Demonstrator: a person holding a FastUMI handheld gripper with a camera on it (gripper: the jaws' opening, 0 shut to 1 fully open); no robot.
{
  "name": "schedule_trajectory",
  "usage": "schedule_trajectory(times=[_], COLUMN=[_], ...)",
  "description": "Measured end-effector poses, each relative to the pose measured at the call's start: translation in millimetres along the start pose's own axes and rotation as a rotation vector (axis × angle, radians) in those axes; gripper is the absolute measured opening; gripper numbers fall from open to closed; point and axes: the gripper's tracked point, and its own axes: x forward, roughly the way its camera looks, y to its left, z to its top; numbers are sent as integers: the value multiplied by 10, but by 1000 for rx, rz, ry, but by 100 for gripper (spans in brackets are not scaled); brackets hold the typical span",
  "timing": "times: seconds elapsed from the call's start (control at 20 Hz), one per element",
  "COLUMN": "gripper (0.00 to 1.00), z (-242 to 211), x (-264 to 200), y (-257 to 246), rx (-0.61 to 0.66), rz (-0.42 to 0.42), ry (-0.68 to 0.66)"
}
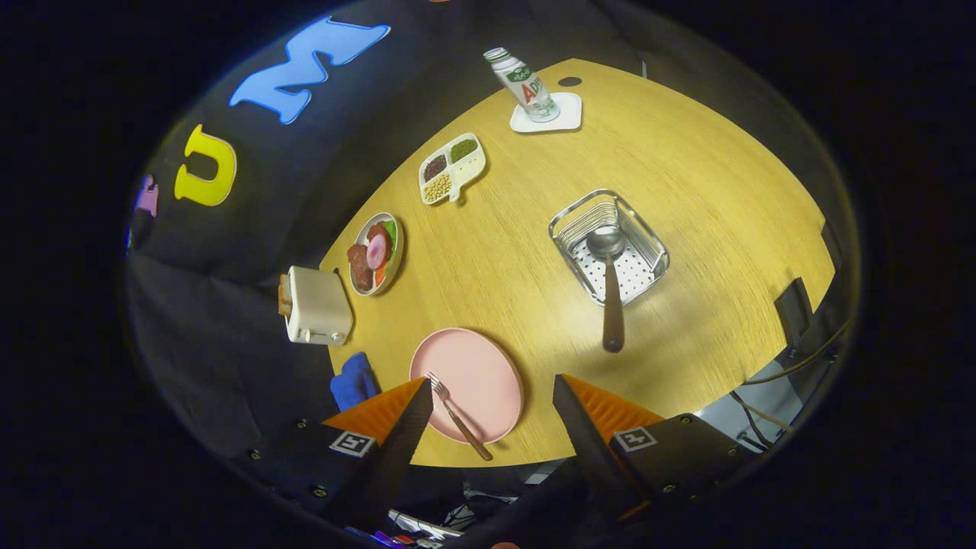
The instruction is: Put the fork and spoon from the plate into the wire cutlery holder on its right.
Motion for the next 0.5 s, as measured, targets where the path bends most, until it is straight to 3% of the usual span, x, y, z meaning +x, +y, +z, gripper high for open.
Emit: schedule_trajectory(times=[0.5], gripper=[98], z=[-733], x=[580], y=[330], rx=[-237], rz=[-27], ry=[170])
